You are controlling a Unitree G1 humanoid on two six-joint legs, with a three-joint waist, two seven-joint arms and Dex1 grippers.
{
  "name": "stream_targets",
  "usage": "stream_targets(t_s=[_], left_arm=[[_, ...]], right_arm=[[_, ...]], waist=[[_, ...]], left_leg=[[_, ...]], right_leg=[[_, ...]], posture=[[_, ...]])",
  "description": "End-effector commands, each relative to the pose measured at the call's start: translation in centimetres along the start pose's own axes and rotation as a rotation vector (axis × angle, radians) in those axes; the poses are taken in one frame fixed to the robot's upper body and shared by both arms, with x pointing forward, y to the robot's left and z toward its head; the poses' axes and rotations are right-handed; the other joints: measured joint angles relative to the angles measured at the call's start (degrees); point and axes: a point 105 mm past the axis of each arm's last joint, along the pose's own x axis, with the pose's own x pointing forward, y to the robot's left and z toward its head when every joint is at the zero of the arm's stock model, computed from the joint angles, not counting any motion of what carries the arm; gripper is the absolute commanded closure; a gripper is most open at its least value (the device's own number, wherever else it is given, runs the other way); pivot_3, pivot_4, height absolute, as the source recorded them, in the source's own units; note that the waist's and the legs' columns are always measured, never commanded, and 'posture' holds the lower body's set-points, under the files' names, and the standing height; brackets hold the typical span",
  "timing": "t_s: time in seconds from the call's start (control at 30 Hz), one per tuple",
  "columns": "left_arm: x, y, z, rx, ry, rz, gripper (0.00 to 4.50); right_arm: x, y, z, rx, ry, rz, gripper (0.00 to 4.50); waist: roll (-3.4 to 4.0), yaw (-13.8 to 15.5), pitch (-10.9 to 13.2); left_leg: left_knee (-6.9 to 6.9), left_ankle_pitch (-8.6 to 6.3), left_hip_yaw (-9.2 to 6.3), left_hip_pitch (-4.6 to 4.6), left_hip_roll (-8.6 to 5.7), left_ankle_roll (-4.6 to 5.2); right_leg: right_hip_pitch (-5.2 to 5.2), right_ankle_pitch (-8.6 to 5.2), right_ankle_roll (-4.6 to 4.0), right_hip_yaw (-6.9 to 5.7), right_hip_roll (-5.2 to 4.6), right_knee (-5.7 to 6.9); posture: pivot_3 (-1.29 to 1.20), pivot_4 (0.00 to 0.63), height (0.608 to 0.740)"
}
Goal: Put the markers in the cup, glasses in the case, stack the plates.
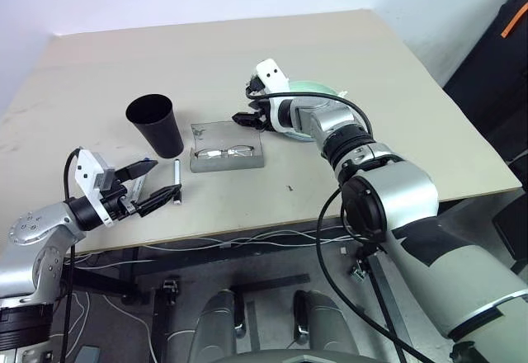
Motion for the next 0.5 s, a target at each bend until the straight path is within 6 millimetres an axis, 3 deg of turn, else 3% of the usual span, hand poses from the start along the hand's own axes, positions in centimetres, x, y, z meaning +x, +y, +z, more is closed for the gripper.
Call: stream_targets(t_s=[0.03, 0.33, 0.5], left_arm=[[-0.3, -0.1, 1.2, 0.046, -0.03, 0.004, 0.0], [0.0, -0.6, 1.9, 0.052, -0.035, 0.01, 0.0], [-0.4, -0.5, 1.7, 0.048, -0.033, 0.019, 0.0]], right_arm=[[0.1, -0.2, 0.2, -0.003, -0.016, -0.034, 0.01], [0.0, -1.1, -1.9, 0.076, 0.028, -0.082, 0.01], [0.0, -0.4, -2.0, 0.121, 0.034, -0.025, 0.01]], waist=[[0.0, 0.0, 0.0], [0.0, 0.0, 0.0], [0.0, -0.4, 0.0]], left_leg=[[0.0, 0.0, 0.0, 0.0, 0.0, 0.0], [0.02, 0.0, -0.02, 0.01, 0.0, 0.0], [0.02, 0.0, -0.02, 0.0, 0.0, 0.0]], right_leg=[[0.01, 0.0, 0.0, 0.0, 0.0, 0.0], [0.02, 0.0, -0.01, 0.0, 0.0, 0.0], [0.04, 0.0, 0.0, 0.0, 0.0, 0.0]], posture=[[0.0, 0.15, 0.739], [0.0, 0.15, 0.739], [0.0, 0.15, 0.739]])
